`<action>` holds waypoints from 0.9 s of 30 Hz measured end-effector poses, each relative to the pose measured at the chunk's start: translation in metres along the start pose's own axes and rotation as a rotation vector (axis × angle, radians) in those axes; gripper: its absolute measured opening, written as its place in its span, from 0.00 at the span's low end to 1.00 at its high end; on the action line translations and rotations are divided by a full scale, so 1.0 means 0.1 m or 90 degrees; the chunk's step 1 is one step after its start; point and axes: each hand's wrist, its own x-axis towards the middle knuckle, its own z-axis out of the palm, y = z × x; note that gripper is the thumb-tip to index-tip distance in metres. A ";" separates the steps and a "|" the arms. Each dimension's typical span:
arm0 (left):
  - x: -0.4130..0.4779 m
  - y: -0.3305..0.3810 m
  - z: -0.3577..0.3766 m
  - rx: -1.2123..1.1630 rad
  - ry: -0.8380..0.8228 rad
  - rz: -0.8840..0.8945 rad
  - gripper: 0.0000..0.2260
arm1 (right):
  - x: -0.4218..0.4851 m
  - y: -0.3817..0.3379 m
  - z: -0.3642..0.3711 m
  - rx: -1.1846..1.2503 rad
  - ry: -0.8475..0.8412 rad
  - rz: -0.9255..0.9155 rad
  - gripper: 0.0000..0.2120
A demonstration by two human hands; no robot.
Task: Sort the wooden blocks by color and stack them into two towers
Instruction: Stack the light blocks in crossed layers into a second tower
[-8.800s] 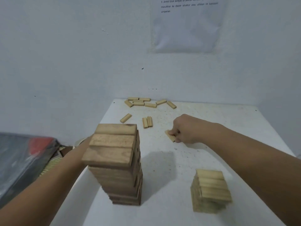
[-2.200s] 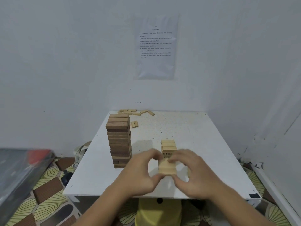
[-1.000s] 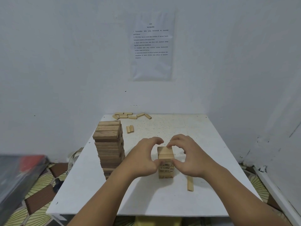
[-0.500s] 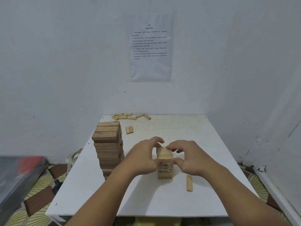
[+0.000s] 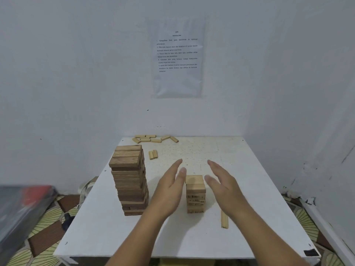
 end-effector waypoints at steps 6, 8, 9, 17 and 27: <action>0.11 -0.01 0.39 -0.151 0.099 -0.086 0.24 | 0.06 -0.11 0.44 0.259 0.082 0.133 0.26; 0.14 0.00 0.47 -0.175 0.090 -0.093 0.24 | 0.06 -0.14 0.50 0.283 0.092 0.144 0.28; 0.15 0.01 0.50 -0.186 0.087 -0.095 0.24 | 0.06 -0.16 0.52 0.288 0.092 0.147 0.28; 0.20 -0.02 0.59 -0.200 0.100 -0.091 0.26 | 0.09 -0.14 0.58 0.311 0.096 0.162 0.29; 0.09 0.04 0.48 -0.175 0.115 -0.079 0.23 | 0.03 -0.20 0.51 0.307 0.110 0.167 0.27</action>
